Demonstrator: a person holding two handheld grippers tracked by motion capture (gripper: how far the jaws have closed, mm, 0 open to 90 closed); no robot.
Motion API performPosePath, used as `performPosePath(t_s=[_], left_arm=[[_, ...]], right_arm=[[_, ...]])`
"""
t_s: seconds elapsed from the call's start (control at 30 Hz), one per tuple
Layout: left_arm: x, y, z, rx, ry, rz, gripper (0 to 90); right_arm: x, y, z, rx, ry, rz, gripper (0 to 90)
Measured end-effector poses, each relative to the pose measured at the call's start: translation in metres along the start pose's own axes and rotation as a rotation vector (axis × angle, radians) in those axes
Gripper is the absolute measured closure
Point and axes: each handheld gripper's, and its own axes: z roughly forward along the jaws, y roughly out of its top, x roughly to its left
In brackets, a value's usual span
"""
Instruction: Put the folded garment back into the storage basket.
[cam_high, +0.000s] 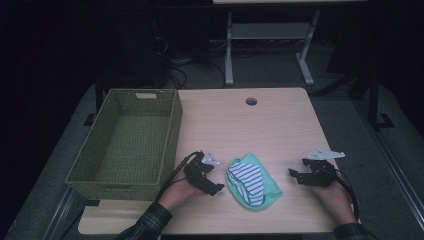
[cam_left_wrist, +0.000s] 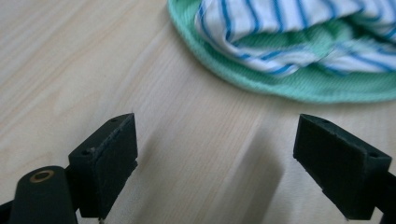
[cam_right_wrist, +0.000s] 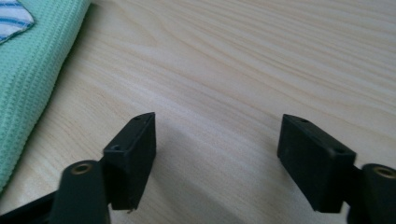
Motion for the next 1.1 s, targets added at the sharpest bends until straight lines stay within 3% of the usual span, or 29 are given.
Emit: performPosePath(t_s=[0.2, 0.5, 0.77, 0.87, 1.0, 1.07, 1.1], left_arm=[[-0.006, 0.009, -0.005, -0.024, -0.045, 0.001, 13.1], [-0.021, 0.026, -0.006, -0.061, -0.076, 0.041, 13.3], [-0.029, 0.036, 0.006, -0.055, -0.095, 0.064, 13.5], [-0.033, 0.043, 0.011, -0.043, -0.105, 0.101, 13.5], [-0.036, 0.049, 0.014, -0.045, -0.113, 0.114, 13.5], [-0.038, 0.05, 0.022, -0.018, -0.121, 0.128, 13.5], [-0.04, 0.049, 0.026, -0.017, -0.122, 0.114, 13.4]], right_arm=[[-0.002, -0.001, 0.001, -0.003, -0.007, 0.007, 20.8], [-0.002, -0.001, 0.002, -0.003, -0.01, 0.009, 20.4], [-0.002, -0.001, 0.002, -0.002, -0.01, 0.008, 20.4], [-0.002, -0.001, 0.002, -0.003, -0.01, 0.008, 20.4], [-0.002, -0.001, 0.002, -0.003, -0.01, 0.009, 20.4], [-0.002, -0.001, 0.002, -0.002, -0.01, 0.009, 20.3], [-0.002, -0.001, 0.002, -0.002, -0.01, 0.008, 20.3]])
